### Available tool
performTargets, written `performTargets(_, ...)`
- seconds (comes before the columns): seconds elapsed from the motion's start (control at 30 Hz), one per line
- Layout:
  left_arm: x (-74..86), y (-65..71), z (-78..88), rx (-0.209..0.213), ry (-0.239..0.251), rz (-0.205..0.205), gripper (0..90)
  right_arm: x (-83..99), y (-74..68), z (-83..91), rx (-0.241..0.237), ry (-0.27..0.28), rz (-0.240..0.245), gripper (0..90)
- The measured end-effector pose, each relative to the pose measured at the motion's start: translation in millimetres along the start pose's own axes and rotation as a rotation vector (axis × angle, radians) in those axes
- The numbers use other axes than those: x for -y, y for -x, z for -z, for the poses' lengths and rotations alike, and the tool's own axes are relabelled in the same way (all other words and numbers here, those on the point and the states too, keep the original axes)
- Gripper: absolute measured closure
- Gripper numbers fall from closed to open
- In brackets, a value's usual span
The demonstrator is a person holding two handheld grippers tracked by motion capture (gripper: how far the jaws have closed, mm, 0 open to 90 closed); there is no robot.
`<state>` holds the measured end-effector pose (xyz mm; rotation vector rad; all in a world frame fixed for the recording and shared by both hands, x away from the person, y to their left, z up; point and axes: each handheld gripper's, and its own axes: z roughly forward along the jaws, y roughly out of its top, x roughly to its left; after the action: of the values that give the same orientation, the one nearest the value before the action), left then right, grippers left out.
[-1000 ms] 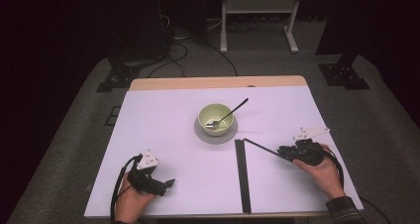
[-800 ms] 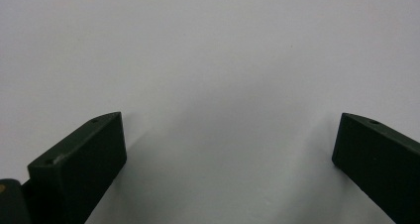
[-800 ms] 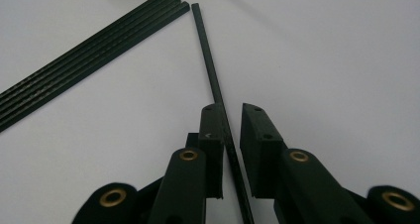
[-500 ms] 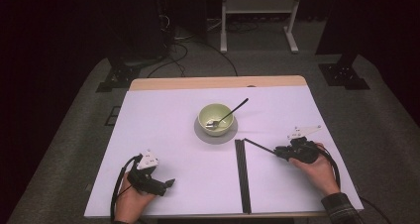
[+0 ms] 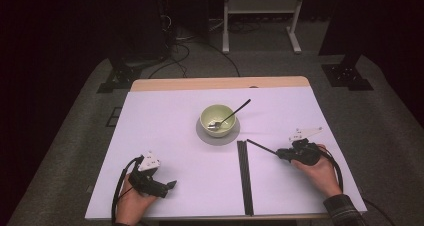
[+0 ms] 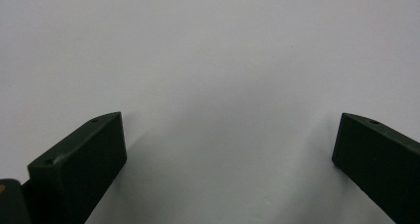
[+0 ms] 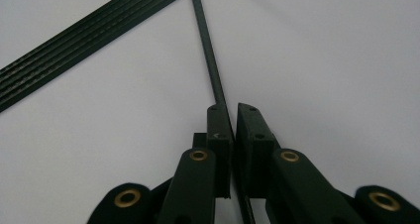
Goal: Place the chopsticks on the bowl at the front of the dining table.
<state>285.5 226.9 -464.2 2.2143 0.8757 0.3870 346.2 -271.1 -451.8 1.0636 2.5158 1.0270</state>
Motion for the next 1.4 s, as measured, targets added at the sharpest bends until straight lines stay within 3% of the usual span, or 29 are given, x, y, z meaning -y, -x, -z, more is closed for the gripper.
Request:
performTargets(0.67,0.0,-0.1,0.0,0.0,0.0,-0.001,0.0,-4.5,-3.0,9.1,-0.012,0.034,-0.03,85.9)
performTargets(1.03,0.0,-0.1,0.0,0.0,0.0,-0.001,0.0,-14.8,-13.9,18.2,-0.028,0.069,-0.011,85.9)
performTargets(1.4,-0.1,-0.1,0.0,0.0,0.0,-0.001,0.0,-21.2,-15.1,29.7,-0.036,0.109,-0.014,85.9)
